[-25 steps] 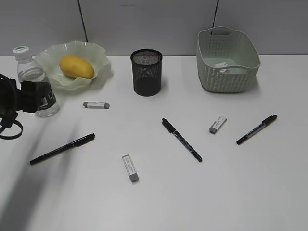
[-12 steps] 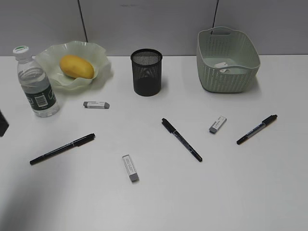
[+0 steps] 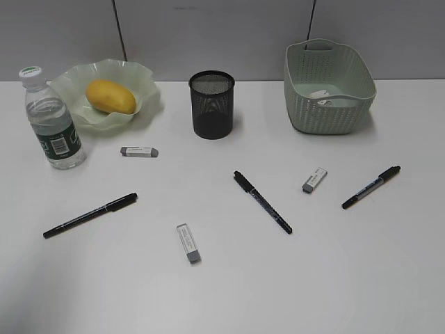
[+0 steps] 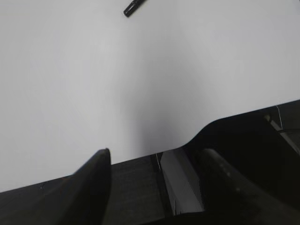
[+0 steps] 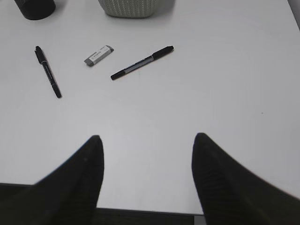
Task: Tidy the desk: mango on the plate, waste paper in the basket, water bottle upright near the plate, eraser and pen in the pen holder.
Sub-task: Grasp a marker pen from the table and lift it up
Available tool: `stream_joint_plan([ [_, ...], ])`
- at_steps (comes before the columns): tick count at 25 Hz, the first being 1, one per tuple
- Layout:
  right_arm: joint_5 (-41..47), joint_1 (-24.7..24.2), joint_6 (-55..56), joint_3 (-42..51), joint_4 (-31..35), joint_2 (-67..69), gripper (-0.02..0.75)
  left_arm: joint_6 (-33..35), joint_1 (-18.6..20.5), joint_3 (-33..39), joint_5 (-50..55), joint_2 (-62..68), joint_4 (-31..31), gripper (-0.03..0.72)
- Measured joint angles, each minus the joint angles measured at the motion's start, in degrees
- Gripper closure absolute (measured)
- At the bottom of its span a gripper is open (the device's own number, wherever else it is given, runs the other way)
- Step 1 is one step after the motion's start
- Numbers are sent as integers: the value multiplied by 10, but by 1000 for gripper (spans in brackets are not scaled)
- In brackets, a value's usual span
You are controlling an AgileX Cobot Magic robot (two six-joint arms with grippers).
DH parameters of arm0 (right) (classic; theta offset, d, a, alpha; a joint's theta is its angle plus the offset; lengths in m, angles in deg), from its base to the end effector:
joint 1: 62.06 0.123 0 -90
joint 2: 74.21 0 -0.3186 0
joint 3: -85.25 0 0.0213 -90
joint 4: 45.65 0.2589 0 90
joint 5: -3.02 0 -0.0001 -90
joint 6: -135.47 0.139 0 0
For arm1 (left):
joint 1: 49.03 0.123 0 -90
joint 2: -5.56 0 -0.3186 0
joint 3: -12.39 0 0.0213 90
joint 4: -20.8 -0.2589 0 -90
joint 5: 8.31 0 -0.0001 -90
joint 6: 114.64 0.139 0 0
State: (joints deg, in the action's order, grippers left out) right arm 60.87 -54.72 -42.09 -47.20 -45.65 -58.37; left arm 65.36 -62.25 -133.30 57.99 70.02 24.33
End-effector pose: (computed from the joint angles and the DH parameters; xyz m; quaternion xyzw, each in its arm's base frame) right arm 0.0339 0.0044 0.2728 -0.0372 0.8706 0.0418 0.4888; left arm 0.1515 -0.0437 0.2580 0.1055 0.9855 -0.0443 0.1256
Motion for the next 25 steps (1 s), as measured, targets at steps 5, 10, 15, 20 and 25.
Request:
stream_joint_plan([
  [5, 0, 0, 1, 0, 0, 0, 262, 0, 0, 55, -42, -157, 0, 239],
  [10, 0, 0, 1, 0, 0, 0, 262, 0, 0, 69, -82, -300, -3, 239],
  [15, -2, 0, 1, 0, 0, 0, 262, 0, 0, 71, -83, -386, -35, 241],
  [20, -6, 0, 1, 0, 0, 0, 262, 0, 0, 105, -81, -400, -45, 241],
  [25, -8, 0, 1, 0, 0, 0, 262, 0, 0, 118, -81, -400, -35, 241],
])
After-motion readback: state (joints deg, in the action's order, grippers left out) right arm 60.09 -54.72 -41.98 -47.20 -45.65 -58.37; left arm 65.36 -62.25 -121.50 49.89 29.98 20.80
